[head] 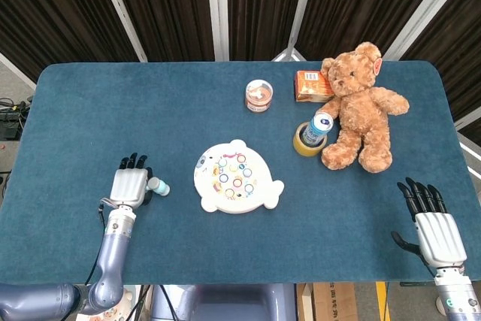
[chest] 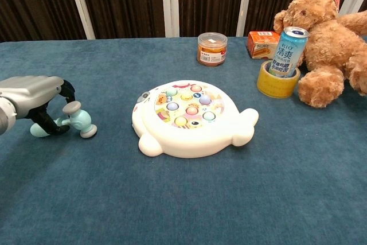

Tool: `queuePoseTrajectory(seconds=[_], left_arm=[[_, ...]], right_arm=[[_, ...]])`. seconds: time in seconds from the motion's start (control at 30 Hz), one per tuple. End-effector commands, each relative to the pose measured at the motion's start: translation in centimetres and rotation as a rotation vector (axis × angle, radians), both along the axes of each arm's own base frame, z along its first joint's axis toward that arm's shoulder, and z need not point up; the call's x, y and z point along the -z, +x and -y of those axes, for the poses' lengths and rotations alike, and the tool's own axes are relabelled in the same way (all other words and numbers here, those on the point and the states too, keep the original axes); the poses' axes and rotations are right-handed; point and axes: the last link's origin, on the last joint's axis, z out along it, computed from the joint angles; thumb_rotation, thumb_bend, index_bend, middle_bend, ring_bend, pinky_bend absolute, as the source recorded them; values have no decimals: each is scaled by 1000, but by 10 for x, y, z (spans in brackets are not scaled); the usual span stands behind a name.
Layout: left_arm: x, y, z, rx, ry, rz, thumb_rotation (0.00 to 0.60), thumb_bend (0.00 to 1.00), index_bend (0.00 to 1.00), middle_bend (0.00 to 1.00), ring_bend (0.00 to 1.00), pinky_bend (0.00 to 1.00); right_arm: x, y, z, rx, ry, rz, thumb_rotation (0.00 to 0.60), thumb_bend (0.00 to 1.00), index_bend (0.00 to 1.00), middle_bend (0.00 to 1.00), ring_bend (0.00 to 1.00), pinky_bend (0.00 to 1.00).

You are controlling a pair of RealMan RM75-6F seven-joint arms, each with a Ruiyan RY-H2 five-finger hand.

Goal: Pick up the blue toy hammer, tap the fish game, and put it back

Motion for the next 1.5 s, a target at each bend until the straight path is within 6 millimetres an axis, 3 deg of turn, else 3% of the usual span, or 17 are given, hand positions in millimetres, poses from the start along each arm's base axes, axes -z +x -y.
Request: queuePoseTrajectory(seconds=[0.03, 0.33, 0.57, 0.87, 1.17, 1.5], left_arm=[[1, 0, 1, -1, -3, -2, 600, 359, 480, 115, 8, 117], [4, -2, 2, -1, -8, -1, 600, 471, 529, 209, 73, 166], [1, -1, 1, 22, 5, 31, 600, 590, 576, 341, 220, 372], [-11, 6, 0, 88, 38, 60, 600, 604, 597, 401, 308, 464], [-39, 36, -13, 254, 99, -10, 600, 610, 610, 429, 337, 498], [-47, 66, -36, 288, 104, -22, 600, 621, 609, 432, 348, 512]], right_arm=[[0, 0, 0, 0, 0, 0, 600, 236, 0, 0, 0, 0], [0, 0, 0, 3, 2, 3, 600, 235, 0, 0, 0, 0], [0, 0, 0, 7, 4, 2, 600, 235, 0, 0, 0, 0], [0, -1, 0, 14, 4, 3, 600, 235, 0, 0, 0, 0], [0, -1, -1, 20, 4, 3, 600, 235, 0, 0, 0, 0], [0, -1, 0, 24, 11, 9, 600, 235, 0, 0, 0, 0]])
